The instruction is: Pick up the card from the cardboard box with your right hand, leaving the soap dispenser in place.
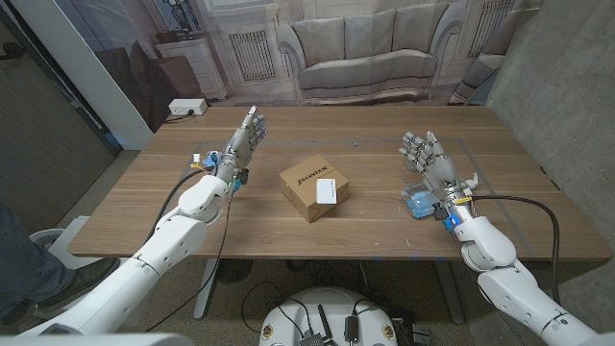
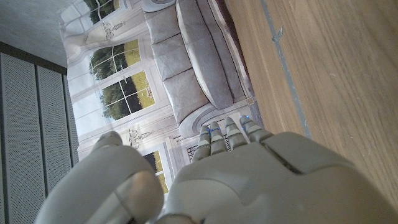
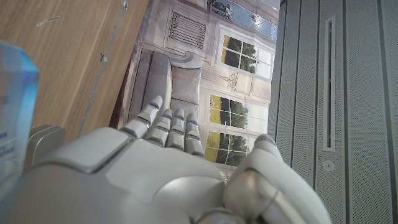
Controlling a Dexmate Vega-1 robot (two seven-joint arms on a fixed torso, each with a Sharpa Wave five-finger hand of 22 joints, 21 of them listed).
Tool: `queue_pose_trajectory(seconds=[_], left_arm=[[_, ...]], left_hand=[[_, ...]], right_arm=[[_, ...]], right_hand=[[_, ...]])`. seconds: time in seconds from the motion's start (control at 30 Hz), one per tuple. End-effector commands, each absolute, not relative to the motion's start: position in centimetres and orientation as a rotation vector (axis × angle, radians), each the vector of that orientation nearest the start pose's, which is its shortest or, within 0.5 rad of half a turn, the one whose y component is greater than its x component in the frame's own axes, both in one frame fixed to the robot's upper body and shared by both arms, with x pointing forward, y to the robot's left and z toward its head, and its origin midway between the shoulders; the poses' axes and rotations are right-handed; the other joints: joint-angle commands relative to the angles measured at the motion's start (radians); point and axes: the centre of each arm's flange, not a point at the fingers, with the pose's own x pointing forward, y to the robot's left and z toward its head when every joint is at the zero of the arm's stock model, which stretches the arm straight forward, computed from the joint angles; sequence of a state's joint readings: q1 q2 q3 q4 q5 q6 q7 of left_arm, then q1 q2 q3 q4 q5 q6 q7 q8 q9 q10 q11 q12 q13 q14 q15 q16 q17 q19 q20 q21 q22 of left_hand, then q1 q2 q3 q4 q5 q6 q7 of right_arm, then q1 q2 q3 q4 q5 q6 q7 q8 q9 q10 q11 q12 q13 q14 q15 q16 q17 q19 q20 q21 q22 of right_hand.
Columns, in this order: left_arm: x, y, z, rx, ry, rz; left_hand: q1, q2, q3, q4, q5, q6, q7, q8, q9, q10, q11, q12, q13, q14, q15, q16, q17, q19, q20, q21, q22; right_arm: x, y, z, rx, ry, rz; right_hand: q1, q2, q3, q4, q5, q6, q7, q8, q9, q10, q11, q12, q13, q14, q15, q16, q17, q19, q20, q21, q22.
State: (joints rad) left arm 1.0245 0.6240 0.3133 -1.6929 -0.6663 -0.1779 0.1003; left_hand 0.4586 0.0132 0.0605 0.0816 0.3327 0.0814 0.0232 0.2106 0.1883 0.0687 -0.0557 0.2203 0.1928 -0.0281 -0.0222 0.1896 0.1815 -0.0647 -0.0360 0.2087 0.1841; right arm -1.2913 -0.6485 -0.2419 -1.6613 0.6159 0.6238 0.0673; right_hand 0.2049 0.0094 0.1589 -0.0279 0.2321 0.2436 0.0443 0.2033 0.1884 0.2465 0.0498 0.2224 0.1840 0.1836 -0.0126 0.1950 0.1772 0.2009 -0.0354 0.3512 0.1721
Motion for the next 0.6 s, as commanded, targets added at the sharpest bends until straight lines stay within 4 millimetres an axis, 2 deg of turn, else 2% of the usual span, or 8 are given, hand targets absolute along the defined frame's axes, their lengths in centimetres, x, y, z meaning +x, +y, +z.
queue_pose_trajectory(seconds=[0.03,0.6], left_arm=[[59.1,26.5,-0.9,-0.044,-0.626,-0.254],[58.9,26.4,-2.1,-0.057,-0.617,-0.265]], left_hand=[[0.005,0.004,-0.006,0.002,-0.001,0.011,-0.001,0.002,0.002,0.008,0.000,-0.001,0.002,0.004,-0.003,0.004,0.002,-0.003,-0.077,0.005,0.001],[0.007,0.007,-0.009,0.001,-0.002,0.015,-0.001,0.001,0.002,0.011,-0.003,-0.002,0.002,0.006,-0.007,0.003,0.002,-0.006,-0.072,0.003,0.001]], right_arm=[[50.8,-29.1,-9.1,-0.021,-0.850,0.333],[49.4,-28.3,-10.5,-0.032,-0.842,0.361]], right_hand=[[0.006,0.005,0.001,-0.005,-0.006,0.008,-0.004,0.002,0.003,0.008,0.001,0.004,0.001,0.006,0.001,0.003,0.003,0.011,-0.025,-0.004,0.003],[0.007,0.008,0.000,-0.006,-0.007,0.013,-0.008,0.002,0.003,0.014,0.000,0.005,0.001,0.011,0.000,0.002,0.003,0.015,-0.023,-0.011,0.004]])
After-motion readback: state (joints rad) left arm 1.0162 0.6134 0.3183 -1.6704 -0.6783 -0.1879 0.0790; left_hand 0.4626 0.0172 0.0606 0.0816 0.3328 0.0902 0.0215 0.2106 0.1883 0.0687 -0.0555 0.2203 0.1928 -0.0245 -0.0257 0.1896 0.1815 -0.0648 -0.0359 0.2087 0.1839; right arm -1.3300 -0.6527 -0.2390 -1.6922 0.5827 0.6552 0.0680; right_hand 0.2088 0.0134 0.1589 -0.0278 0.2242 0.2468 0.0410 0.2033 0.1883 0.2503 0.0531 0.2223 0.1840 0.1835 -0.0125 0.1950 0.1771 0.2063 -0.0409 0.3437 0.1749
